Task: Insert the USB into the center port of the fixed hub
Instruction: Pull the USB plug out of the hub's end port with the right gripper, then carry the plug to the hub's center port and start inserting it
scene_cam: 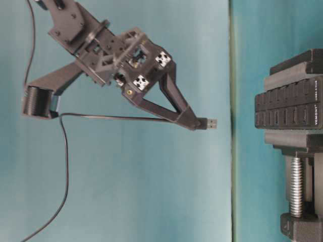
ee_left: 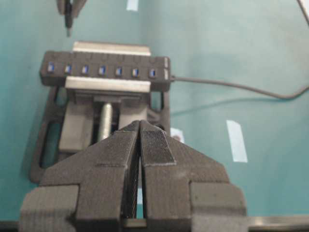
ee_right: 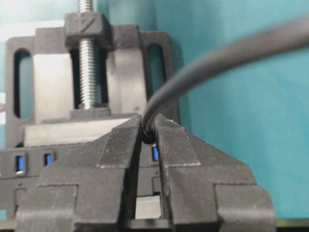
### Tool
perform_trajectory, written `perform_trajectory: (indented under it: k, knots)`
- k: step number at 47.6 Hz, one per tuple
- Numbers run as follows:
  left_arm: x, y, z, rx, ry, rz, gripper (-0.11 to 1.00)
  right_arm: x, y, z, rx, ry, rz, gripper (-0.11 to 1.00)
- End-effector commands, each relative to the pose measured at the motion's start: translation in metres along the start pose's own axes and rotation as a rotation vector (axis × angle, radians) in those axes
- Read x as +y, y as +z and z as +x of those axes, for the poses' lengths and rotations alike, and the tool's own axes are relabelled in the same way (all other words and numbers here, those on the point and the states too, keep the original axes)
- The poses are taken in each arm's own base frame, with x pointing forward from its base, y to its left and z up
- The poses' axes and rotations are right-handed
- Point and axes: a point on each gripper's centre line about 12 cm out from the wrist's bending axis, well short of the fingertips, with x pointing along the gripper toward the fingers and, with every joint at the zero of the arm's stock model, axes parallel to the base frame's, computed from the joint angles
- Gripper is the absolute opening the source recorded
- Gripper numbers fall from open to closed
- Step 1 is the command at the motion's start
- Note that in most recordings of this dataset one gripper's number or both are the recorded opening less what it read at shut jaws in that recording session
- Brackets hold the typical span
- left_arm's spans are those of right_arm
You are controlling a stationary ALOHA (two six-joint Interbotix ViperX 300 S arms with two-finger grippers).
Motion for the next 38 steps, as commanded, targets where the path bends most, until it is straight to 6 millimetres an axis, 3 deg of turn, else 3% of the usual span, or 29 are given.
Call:
perform_trajectory:
  k: [1, 38]
  knots:
    - [0.0, 0.008, 0.001, -0.022, 0.0, 0.0, 0.0, 0.0, 0.019, -0.016, -0.066, -0.002, 0.005, 0.11]
    - [-0.001, 0.008, 0.001, -0.023, -0.002, -0.002, 0.0, 0.013, 0.01, -0.007, -0.033, 0.027, 0.014, 0.11]
